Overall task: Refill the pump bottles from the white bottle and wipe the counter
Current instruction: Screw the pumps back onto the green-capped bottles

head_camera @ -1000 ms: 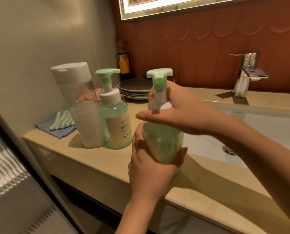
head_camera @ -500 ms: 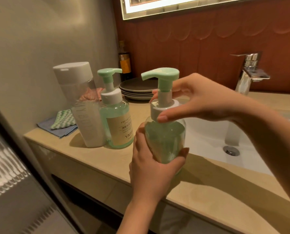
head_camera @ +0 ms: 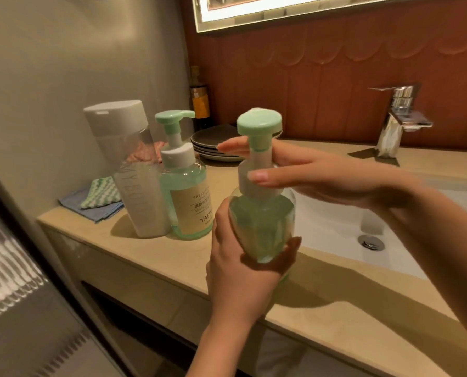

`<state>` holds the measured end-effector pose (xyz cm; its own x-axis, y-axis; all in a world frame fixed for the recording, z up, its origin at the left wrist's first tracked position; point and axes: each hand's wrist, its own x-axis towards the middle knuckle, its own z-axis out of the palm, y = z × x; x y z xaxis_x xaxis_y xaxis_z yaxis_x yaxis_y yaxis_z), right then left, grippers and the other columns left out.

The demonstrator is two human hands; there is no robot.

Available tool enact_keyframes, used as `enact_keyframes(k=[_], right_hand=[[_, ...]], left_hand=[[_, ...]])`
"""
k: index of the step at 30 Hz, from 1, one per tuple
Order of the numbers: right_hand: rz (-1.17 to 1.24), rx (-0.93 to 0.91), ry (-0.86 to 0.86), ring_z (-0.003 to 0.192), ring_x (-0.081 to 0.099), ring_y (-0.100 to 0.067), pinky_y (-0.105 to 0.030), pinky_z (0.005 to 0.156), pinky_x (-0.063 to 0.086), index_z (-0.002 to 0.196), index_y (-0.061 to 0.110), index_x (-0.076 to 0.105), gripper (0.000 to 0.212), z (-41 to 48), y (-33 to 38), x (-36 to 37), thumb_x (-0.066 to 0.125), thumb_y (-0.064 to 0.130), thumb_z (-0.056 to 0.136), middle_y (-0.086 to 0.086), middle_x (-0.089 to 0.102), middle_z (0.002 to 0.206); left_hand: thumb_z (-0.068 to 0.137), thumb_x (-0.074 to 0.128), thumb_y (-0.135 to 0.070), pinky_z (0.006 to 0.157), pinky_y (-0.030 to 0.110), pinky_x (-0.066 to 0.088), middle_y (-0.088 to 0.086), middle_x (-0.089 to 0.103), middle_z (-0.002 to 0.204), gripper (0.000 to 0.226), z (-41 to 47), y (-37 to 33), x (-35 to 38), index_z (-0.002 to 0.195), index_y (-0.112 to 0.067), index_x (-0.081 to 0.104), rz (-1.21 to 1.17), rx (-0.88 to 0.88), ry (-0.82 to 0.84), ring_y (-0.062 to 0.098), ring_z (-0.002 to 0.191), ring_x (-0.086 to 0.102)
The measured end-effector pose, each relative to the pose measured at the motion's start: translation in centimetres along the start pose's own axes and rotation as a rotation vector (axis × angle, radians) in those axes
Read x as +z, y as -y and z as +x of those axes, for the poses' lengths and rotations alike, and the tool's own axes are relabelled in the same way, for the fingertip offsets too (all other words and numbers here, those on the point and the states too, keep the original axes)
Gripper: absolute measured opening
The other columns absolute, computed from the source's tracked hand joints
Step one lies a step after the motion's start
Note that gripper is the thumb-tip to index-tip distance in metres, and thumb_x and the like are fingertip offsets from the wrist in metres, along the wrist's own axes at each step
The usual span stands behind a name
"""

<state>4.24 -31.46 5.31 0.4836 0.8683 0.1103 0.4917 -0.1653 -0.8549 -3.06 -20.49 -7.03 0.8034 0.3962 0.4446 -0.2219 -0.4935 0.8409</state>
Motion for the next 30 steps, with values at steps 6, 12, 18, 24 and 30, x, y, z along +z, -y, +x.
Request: enact_keyframes(k=[6, 12, 18, 24, 30], right_hand=[[-0.225, 0.005, 0.046, 0.121, 0.043, 0.013, -0.006, 0.098, 0.035, 0.134, 0.031, 0.045, 0.059, -0.6, 0.8, -1.4, 0.057, 0.040, 0.077, 0.024, 0.048, 0.135], [-0.371, -0.080, -0.360, 0.086, 0.053, 0.024, 0.004, 0.071, 0.040, 0.089, 0.041, 0.058, 0.040, 0.7, 0.5, 0.5, 0.077, 0.050, 0.056, 0.030, 0.060, 0.089], [-0.246, -0.089, -0.416, 0.078, 0.054, 0.015, -0.003, 0.064, 0.043, 0.085, 0.039, 0.045, 0.035, 1.3, 0.1, 2.4, 0.074, 0.043, 0.067, 0.023, 0.052, 0.085], [-0.073, -0.060, -0.121, 0.098, 0.053, 0.018, -0.003, 0.075, 0.045, 0.111, 0.039, 0.048, 0.035, 0.8, 0.3, 1.2, 0.058, 0.049, 0.080, 0.028, 0.055, 0.111], [-0.114, 0.018, 0.046, 0.123, 0.043, 0.008, -0.013, 0.101, 0.037, 0.133, 0.036, 0.041, 0.054, 0.0, -0.1, -1.0, 0.049, 0.040, 0.080, 0.022, 0.047, 0.135]], left_hand=[[0.046, 0.059, -0.075, 0.090, 0.028, 0.037, -0.027, 0.037, 0.120, 0.092, 0.0, -0.1, 0.0, 0.123, -0.059, 0.012, 0.016, 0.000, 0.011, -0.012, 0.099, 0.032], [0.044, 0.062, -0.072, 0.099, 0.040, 0.042, -0.021, 0.044, 0.129, 0.090, -0.1, -0.4, -0.1, 0.118, -0.065, 0.011, 0.008, -0.040, 0.009, 0.001, 0.111, 0.042], [0.044, 0.058, -0.075, 0.094, 0.028, 0.040, -0.028, 0.043, 0.117, 0.090, -0.1, -0.6, -0.1, 0.119, -0.061, 0.011, 0.013, -0.028, 0.003, 0.000, 0.103, 0.042], [0.048, 0.066, -0.074, 0.095, 0.047, 0.047, -0.014, 0.049, 0.131, 0.091, 0.0, -0.2, 0.0, 0.124, -0.058, 0.018, -0.025, -0.022, 0.003, 0.014, 0.116, 0.051], [0.052, 0.073, -0.065, 0.095, 0.034, 0.041, -0.023, 0.039, 0.119, 0.093, -0.2, -0.3, -0.1, 0.121, -0.059, 0.013, 0.013, -0.011, 0.030, -0.002, 0.099, 0.036]])
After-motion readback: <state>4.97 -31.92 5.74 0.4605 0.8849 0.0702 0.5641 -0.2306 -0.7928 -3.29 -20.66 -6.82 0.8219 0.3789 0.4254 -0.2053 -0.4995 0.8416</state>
